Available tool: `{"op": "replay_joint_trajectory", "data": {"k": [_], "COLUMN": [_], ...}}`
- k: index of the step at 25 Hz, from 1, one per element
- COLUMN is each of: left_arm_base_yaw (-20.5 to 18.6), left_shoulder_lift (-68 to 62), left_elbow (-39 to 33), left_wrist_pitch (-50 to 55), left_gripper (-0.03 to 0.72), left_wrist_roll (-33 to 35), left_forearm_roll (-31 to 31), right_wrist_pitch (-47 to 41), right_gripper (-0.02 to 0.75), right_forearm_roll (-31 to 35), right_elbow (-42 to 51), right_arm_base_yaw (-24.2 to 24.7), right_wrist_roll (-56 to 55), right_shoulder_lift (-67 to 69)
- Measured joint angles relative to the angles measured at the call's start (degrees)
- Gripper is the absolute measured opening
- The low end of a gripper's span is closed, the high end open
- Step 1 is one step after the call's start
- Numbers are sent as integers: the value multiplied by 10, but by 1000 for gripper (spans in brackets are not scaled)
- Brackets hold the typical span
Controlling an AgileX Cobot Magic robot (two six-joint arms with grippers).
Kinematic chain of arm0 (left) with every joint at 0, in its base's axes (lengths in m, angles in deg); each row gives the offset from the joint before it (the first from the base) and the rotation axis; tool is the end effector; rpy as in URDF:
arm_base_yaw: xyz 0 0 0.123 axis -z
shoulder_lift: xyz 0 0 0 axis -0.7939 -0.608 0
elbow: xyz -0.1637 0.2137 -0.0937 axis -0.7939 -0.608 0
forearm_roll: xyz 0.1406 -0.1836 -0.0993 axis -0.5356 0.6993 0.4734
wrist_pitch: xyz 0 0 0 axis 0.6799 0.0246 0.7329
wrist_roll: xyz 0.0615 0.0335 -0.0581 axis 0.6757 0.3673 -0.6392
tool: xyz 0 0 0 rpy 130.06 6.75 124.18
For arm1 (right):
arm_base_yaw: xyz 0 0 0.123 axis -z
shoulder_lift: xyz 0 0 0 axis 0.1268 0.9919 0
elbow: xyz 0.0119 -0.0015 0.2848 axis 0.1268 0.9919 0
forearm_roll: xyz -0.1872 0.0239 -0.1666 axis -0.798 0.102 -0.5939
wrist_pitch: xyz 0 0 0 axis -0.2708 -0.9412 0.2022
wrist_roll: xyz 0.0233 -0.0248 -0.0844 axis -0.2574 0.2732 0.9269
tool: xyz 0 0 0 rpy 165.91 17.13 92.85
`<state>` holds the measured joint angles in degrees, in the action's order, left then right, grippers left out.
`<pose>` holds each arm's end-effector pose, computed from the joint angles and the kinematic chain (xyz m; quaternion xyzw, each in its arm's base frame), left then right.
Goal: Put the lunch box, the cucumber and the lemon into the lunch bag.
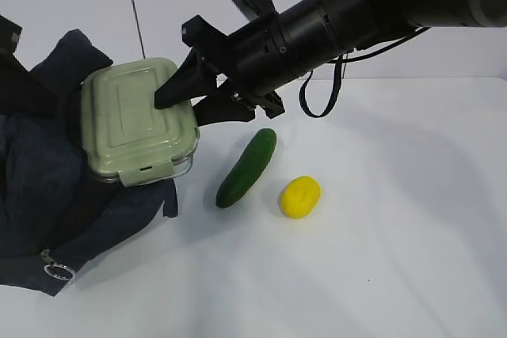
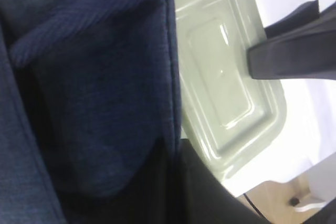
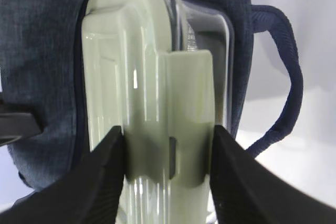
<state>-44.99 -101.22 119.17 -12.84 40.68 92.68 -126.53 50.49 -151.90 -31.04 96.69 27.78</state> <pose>0.2464 -0.0763 0.3146 0.0522 0.9315 -0.2728 0.2347 0.3624 0.2334 0.2596 -0.1268 0.8616 0.4760 0.1224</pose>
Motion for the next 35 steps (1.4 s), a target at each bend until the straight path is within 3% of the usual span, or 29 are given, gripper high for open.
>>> {"op": "replay_joint_trajectory", "data": {"k": [11,24,35], "left_arm_base_yaw": [0,0,0], "left_shoulder_lift": [0,-8,-35], "left_elbow": [0,1,1], "left_wrist_pitch": [27,54,44], "left_gripper": [-6,-6,-6], "left_wrist_roll": [28,30,35], "left_forearm_roll": [77,79,91], "right_wrist_pitch": [7,23,39], "right_gripper": [359,359,359], "right_forearm_roll": [-6,41,56], "right_elbow": [0,0,0], "right_arm_base_yaw": [-31,-39,-39], "right_wrist_roll": [61,272,299], "right_shoulder_lift": [0,5,19]}}
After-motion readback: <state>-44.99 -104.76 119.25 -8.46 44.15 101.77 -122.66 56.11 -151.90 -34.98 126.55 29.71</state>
